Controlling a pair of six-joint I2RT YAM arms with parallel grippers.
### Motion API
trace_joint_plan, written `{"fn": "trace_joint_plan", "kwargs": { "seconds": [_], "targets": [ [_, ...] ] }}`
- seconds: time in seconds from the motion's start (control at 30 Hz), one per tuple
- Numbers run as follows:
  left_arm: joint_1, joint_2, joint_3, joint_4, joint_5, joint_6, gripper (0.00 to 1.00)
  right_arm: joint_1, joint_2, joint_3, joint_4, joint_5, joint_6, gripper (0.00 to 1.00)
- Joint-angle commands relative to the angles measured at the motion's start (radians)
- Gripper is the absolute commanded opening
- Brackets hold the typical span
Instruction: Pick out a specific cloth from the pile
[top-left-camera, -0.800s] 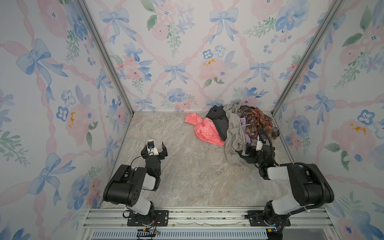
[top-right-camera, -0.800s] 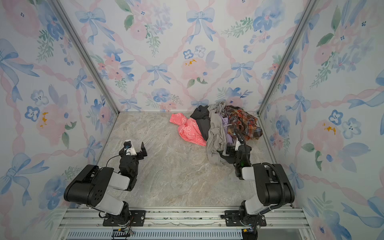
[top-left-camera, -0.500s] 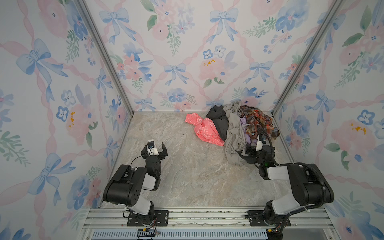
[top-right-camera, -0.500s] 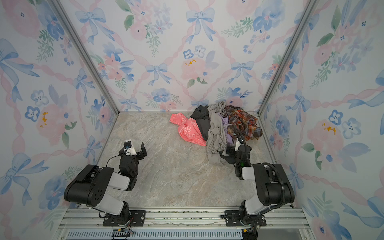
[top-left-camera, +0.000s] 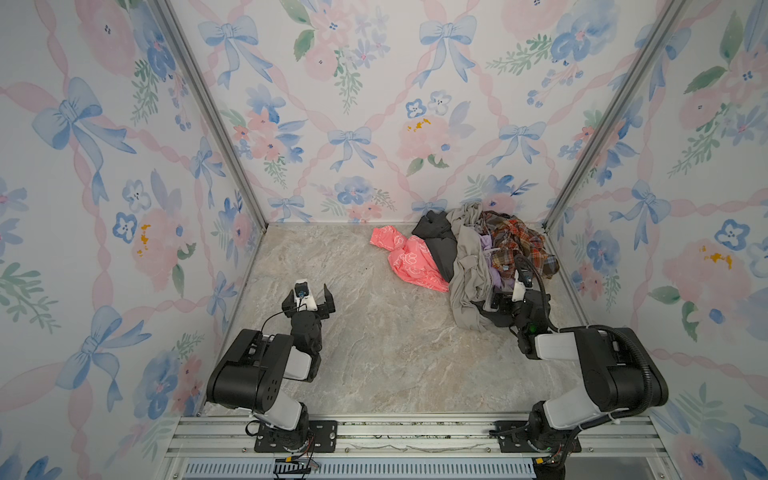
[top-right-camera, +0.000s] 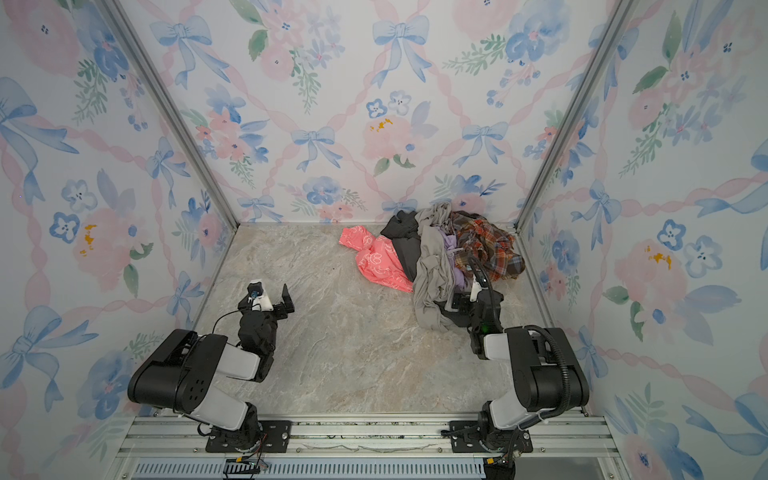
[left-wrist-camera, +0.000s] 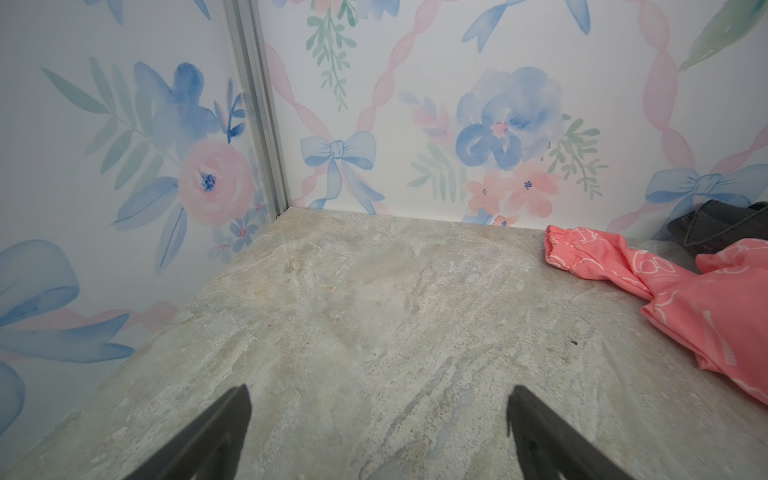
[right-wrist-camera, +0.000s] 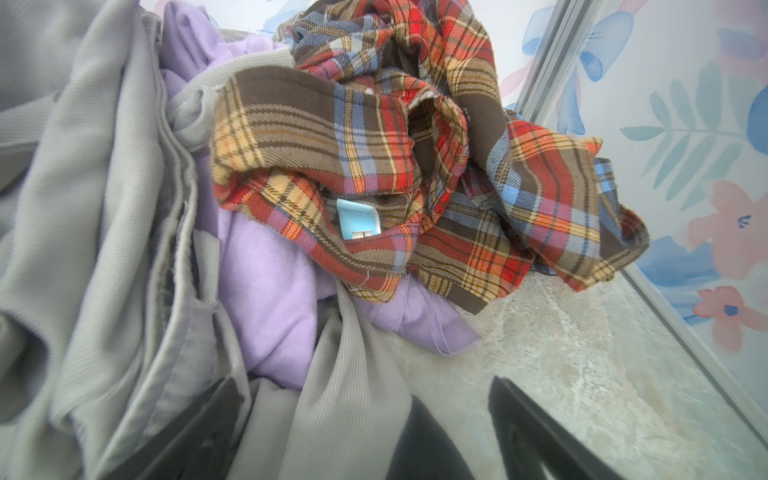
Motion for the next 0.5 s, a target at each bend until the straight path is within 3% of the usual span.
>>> {"fn": "trace_joint_plan", "kwargs": {
  "seconds": [0.0, 0.47],
  "targets": [
    [0.009, 0.002, -0.006, -0.001, -0.008, 0.008, 0.98, -0.002, -0.006, 0.010, 0.001, -0.012, -0.002, 0.97],
    [0.025, 0.003, -0.001, -0.009, 0.040, 0.001, 0.98, -0.005, -0.006, 0.012, -0.002, -0.017, 0.001, 0.97]
  ]
}}
